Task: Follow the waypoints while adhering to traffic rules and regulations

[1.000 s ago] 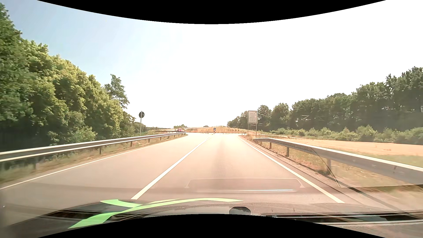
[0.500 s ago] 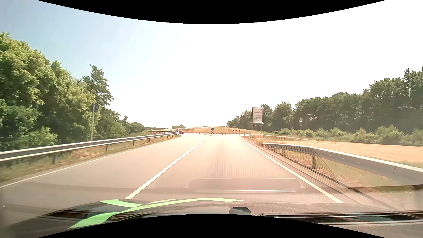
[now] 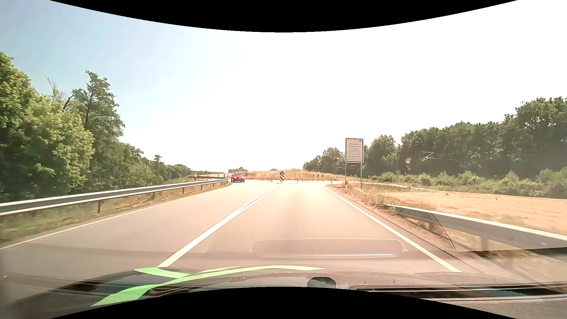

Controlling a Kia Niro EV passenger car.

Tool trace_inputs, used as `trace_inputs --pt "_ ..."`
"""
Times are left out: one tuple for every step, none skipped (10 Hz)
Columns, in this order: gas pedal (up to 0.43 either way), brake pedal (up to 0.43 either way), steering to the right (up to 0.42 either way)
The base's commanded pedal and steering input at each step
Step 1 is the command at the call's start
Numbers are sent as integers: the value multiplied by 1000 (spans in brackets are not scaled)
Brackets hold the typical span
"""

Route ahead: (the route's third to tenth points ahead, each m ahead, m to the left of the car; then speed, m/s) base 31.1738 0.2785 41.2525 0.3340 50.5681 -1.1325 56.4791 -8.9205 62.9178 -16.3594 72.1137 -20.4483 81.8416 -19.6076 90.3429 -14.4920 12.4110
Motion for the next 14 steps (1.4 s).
trace_inputs --pt "0 98 4" --pt "0 91 4" --pt "0 85 4" --pt "0 85 4" --pt "0 85 4" --pt "0 85 4" --pt "0 79 4" --pt "0 85 4" --pt "0 85 4" --pt "0 79 4" --pt "0 55 4" --pt "0 55 4" --pt "0 55 4" --pt "0 61 4"
